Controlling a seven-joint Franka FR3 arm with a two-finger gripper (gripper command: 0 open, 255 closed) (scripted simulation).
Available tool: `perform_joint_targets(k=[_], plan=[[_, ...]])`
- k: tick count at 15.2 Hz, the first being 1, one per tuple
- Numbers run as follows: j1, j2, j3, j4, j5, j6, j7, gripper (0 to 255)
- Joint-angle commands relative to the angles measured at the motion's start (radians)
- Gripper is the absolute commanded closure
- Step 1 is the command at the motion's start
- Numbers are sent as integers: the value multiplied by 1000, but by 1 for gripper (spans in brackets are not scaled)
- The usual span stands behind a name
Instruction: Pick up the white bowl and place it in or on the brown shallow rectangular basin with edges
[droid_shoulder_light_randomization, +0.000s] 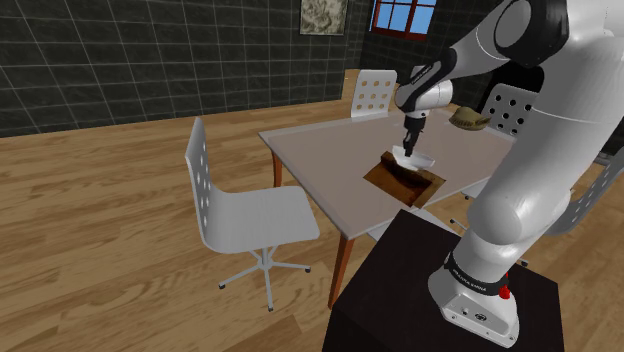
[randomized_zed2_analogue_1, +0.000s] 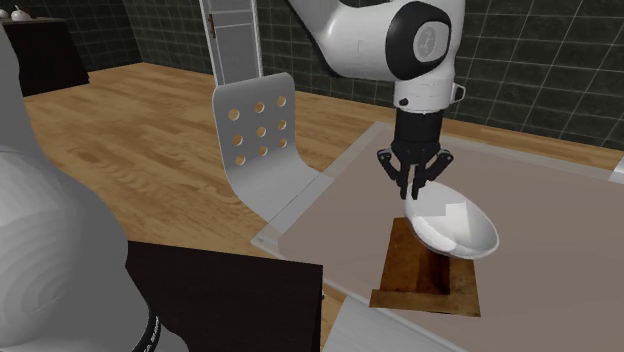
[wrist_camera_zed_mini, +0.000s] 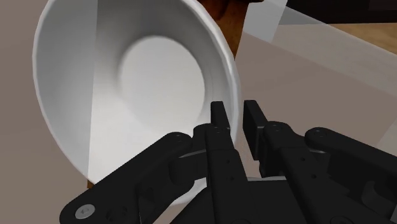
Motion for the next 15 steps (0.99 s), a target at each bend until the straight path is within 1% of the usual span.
perform_joint_targets(k=[1,9,15], plan=[[-1,17,1,-8,8,25,-2,255],[-12,105,12,-31,52,130,-24,255],[-12,105,13,-31,52,130,-24,255]])
